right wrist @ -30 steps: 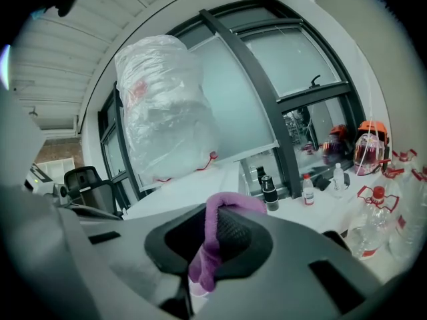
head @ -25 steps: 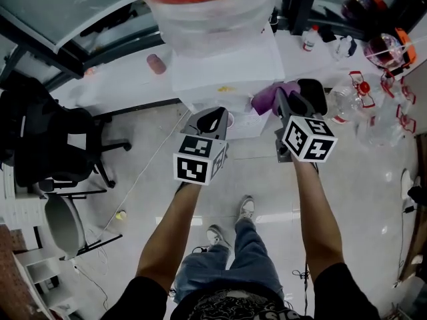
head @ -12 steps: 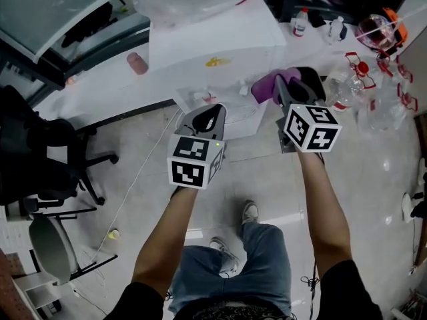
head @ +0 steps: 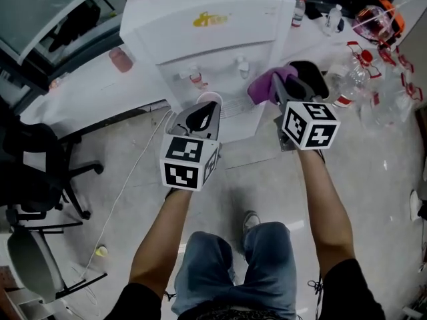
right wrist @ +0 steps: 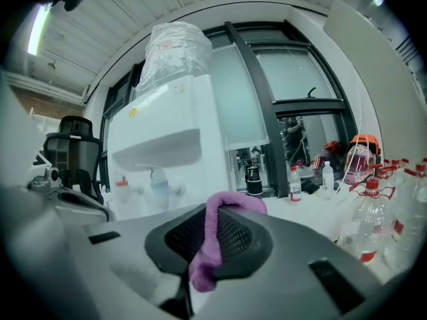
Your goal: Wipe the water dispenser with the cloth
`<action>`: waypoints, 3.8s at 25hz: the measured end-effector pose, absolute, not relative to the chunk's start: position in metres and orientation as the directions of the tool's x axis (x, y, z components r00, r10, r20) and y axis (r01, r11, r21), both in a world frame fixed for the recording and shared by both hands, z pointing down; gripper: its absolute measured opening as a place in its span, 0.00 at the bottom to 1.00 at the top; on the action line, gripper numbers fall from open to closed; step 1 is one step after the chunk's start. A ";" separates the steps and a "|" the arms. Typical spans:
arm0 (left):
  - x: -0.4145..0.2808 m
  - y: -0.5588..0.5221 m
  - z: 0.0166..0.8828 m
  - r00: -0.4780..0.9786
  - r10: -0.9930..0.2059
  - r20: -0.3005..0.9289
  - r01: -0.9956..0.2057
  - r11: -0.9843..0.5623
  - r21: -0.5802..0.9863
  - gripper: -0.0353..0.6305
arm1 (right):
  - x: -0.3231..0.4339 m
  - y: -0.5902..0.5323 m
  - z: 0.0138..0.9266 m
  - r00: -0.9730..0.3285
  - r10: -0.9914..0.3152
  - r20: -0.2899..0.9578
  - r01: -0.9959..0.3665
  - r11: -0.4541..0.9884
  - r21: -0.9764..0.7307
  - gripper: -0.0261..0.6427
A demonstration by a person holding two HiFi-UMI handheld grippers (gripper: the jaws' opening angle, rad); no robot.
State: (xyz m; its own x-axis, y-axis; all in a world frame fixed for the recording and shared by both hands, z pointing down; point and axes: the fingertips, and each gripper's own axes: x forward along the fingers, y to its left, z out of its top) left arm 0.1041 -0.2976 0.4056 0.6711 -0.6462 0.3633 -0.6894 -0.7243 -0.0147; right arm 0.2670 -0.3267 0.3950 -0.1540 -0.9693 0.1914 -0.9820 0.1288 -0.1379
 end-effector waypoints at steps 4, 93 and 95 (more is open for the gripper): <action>0.098 -0.303 0.427 0.673 -0.665 0.323 -0.691 -0.721 -0.045 0.09 | 0.265 -0.327 0.424 -0.153 -0.974 0.170 -0.984 0.134 -0.116 0.09; -0.083 -0.309 0.492 0.479 -0.852 0.210 -0.861 -0.503 -0.078 0.09 | -0.020 -0.357 0.467 -0.538 -0.837 0.102 -0.842 0.538 -0.032 0.09; -0.080 -0.310 0.501 0.480 -0.851 0.210 -0.861 -0.503 -0.072 0.09 | -0.022 -0.357 0.480 -0.548 -0.829 0.110 -0.836 0.548 -0.034 0.09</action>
State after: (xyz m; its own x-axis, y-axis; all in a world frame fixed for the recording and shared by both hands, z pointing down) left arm -0.0804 -0.3102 0.5005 0.4803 -0.8515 0.2104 -0.8610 -0.5034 -0.0719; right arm -0.0218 -0.3569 0.4795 -0.5478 -0.8293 0.1104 -0.8359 0.5478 -0.0336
